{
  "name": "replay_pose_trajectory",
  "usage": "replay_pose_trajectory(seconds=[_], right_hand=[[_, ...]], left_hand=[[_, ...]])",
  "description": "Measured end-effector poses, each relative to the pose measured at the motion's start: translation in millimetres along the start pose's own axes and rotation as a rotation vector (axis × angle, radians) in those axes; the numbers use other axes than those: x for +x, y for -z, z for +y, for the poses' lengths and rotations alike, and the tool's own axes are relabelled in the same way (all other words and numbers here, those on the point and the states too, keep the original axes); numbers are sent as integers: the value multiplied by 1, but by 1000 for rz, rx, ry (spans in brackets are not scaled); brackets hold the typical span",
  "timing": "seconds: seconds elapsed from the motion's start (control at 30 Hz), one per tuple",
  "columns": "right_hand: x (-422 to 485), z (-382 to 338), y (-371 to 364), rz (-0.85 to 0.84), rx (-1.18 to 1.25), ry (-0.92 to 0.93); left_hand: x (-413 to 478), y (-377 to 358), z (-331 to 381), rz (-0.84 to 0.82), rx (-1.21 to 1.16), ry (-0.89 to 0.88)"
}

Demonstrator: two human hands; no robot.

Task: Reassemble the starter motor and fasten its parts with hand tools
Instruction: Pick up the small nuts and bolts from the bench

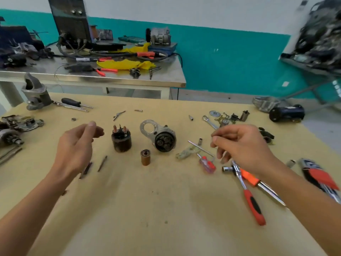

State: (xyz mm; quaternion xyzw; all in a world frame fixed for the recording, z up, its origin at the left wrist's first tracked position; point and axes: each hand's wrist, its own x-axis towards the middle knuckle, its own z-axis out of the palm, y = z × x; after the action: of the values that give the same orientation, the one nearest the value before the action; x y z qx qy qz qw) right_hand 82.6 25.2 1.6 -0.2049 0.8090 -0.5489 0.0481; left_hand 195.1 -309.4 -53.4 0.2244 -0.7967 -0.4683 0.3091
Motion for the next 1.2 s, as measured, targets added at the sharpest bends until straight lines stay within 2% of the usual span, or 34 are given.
replay_pose_trajectory(seconds=[0.13, 0.2, 0.27, 0.37, 0.43, 0.5, 0.63, 0.77, 0.87, 0.97, 1.07, 1.13, 1.2], right_hand=[[53, 15, 76, 247, -246, 124], [79, 33, 121, 374, -476, 171], [102, 57, 170, 447, -732, 128], [125, 97, 235, 424, -1040, -39], [138, 121, 268, 308, -1289, -135], [151, 146, 290, 203, -1446, -180], [184, 190, 307, 74, -1481, -142], [218, 202, 309, -89, -1538, -31], [236, 207, 313, -237, -1439, -135], [245, 212, 312, -249, -1300, -220], [247, 209, 305, -203, -1396, -182], [246, 211, 301, -188, -1408, -168], [240, 215, 298, -203, -1270, -220]], left_hand=[[6, -95, 100, -239, 126, -351], [13, -149, 155, -328, 135, -517], [22, -205, 199, -407, 162, -628], [34, -287, 238, -525, 337, -715], [42, -335, 245, -587, 462, -699], [50, -378, 243, -651, 466, -632], [74, -451, 236, -705, 455, -506], [98, -506, 236, -716, 673, -593], [115, -538, 247, -717, 802, -682], [125, -565, 254, -740, 922, -740], [127, -589, 244, -781, 1056, -707], [127, -603, 232, -744, 1122, -703], [129, -611, 225, -674, 1152, -743]])
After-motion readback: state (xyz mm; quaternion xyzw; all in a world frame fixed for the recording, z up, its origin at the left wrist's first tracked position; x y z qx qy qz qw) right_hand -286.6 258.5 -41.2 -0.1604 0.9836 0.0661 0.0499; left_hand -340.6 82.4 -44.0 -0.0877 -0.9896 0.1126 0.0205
